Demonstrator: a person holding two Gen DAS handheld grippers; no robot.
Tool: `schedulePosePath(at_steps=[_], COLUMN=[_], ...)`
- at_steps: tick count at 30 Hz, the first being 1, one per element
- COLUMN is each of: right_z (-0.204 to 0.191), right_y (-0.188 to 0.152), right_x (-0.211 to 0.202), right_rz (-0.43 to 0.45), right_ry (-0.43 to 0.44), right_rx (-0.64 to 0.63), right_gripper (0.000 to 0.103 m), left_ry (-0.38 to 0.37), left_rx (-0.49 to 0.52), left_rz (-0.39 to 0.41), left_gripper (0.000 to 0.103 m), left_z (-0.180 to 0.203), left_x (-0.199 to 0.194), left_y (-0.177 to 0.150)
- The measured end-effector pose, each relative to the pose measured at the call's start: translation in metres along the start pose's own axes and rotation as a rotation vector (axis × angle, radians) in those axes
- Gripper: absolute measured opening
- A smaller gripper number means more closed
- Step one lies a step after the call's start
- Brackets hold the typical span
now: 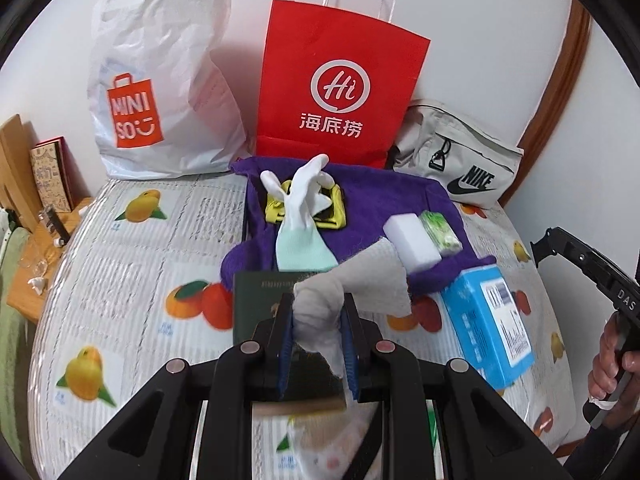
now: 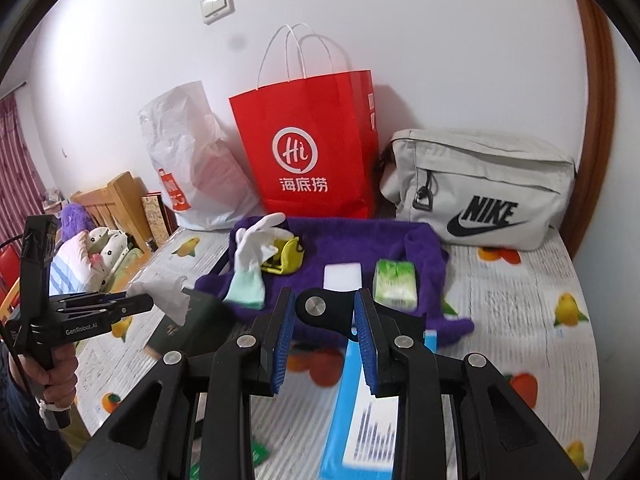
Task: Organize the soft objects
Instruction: 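Carry the white cloth onto the purple towel and open the left tool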
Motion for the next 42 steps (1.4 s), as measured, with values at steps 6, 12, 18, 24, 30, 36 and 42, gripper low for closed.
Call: schedulePosePath(at_steps=[6,12,18,24,30,36,42], right_z=[0.016,0.031,0.044,0.046,0.041,0.036,0.031], right_y=[0.026,0.048,0.065,0.083,0.083,0.08,0.071], right_x=[0.028,0.057,0.089,0.13,0.163,0.19,0.197], right_rz=[-0.019,-0.043,-0.087,-0.14,-0.195,-0.261,-0.288], right_ry=[-0.032,-0.077,-0.114,-0.119,-0.128,-0.13,-0.097], right_rx=[0.013,0.007,-0.019,-0.042,-0.085,-0.11,-0.106], right_gripper=[0.03,0.03,0.03,0.03,0.03,0.03,0.031], left_ry=[-0.017,-0.022,-0.018,-0.023,-0.013,0.0,-0.008], left_rx=[0.0,0.0,0.001,0.009,0.012,0.015,0.008], left_rz=[-0.027,-0.073,-0.103,-0.136,-0.156,-0.187,-0.205], left_gripper=[0.021,0.021,0.022,0.022,0.022,0.022,0.026], left_z=[0.0,0.0,-0.006,-0.008,-0.009,-0.011,-0.011], left_x=[0.029,0.056,0.074,0.092,0.106,0.116,0.124], left_y=[0.028,0.047,0.058,0.068,0.076,0.079,0.081])
Point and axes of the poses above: each gripper's, at about its wrist camera, not at the fingertips, and x roughly the way its jaws point, z to its right, y to its top, the point moved 8 cm from there along x, roughly the way its jaws point, and after that the axes turned 14 degrees about -z, right-handed, at the moved point
